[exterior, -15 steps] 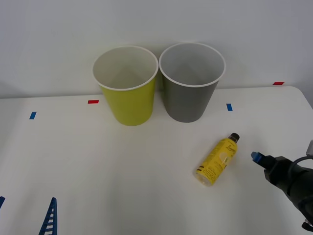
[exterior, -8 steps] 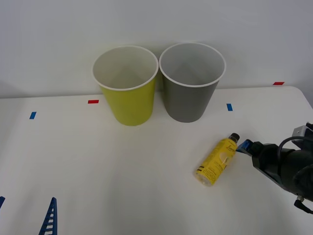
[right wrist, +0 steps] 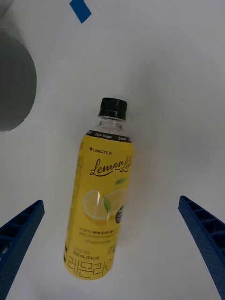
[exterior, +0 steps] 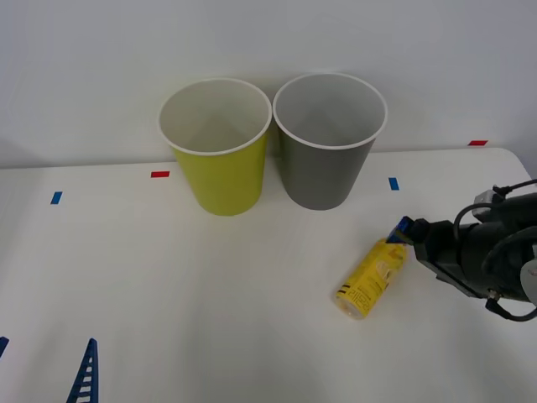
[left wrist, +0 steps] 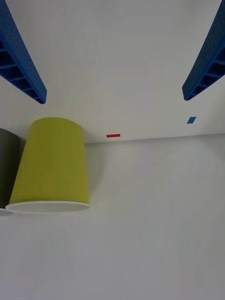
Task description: Put cans in the gray bin and PET bottles in the light green bin.
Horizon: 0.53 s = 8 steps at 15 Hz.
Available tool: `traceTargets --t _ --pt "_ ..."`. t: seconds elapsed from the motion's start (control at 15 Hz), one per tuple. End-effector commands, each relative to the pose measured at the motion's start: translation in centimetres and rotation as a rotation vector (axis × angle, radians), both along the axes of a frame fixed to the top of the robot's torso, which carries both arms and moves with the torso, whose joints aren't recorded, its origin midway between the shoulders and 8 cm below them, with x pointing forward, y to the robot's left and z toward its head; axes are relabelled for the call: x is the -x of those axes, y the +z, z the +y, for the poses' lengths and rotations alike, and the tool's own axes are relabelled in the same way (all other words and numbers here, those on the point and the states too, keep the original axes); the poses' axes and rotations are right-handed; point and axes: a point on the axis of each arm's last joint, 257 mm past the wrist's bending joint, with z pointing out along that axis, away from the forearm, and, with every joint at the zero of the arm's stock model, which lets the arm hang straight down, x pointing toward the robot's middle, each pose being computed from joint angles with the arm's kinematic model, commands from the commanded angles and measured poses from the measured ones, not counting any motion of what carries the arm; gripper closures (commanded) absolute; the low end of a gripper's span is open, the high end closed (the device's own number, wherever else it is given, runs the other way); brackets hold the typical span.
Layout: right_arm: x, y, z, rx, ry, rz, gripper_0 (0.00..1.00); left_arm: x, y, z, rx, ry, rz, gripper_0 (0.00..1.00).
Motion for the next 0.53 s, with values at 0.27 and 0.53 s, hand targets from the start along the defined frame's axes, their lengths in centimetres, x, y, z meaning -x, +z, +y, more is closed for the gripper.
traceTargets --t 0.27,0.53 --pt "-2.7 -0.8 1.6 -0.039 0.026 0.146 0.0 0.0 0.0 0.0 0.0 0.0 0.0 0.0" --pt "-3.1 -1.7 1.5 -0.063 -0.024 0.216 0.0 0.0 0.0 0.0 0.0 0.0 0.0 0.0"
